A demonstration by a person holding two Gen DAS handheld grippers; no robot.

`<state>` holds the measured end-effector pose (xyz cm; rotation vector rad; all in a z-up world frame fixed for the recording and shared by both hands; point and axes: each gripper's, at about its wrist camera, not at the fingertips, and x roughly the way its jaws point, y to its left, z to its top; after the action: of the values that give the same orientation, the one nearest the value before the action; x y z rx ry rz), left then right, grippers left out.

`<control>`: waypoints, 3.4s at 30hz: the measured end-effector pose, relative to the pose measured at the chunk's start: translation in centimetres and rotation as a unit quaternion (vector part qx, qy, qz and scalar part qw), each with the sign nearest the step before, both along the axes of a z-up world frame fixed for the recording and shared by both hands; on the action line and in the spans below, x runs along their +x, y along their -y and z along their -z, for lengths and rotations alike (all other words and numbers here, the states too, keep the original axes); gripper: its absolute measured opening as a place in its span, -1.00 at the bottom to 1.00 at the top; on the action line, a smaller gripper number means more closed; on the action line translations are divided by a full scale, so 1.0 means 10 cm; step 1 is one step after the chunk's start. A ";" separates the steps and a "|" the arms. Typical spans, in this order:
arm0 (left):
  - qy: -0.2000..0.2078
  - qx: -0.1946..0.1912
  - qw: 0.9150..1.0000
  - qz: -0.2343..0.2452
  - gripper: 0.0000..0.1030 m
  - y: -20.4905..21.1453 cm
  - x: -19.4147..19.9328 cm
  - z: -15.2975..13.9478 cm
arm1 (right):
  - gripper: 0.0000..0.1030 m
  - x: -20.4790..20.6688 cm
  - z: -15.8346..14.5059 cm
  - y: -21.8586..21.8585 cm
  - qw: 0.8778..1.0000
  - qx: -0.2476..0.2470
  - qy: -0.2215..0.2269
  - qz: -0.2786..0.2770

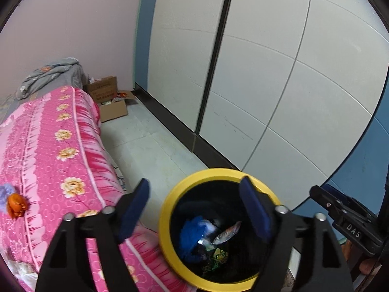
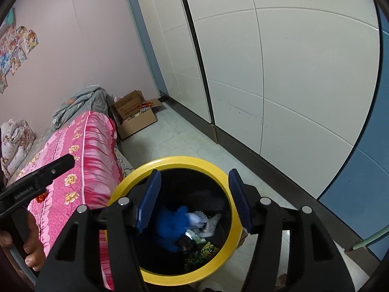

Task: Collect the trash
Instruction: 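Open both tools to drop the glove and packet into the bin, then move both open tools back over the trash on the bed, then grasp the black plastic bag with the left tool while the right tool grasps the white tissue bundle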

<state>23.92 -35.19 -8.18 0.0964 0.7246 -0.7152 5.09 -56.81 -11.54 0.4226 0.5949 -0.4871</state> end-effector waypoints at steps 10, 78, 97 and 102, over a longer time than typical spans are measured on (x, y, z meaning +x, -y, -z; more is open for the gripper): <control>0.030 -0.020 0.997 -0.062 0.76 -0.60 0.04 -0.36 | 0.42 -0.04 -0.33 -0.26 0.999 -0.005 0.038 -0.036; -0.090 0.034 0.933 -0.347 0.27 -4.76 1.73 0.86 | 0.21 1.96 0.45 -4.05 0.848 -0.058 -0.079 -0.521; -0.076 0.015 0.941 -0.330 -0.44 -4.66 1.74 0.85 | -0.41 1.92 0.52 -4.09 0.842 -0.042 -0.077 -0.532; -0.068 0.008 0.940 -0.335 -0.45 -4.68 1.66 0.71 | -0.43 1.85 0.39 -4.01 0.850 -0.045 -0.065 -0.521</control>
<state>40.49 11.65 -15.31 -0.1844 0.8315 -0.0626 23.58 -16.71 -15.45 -0.0668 0.8323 0.5108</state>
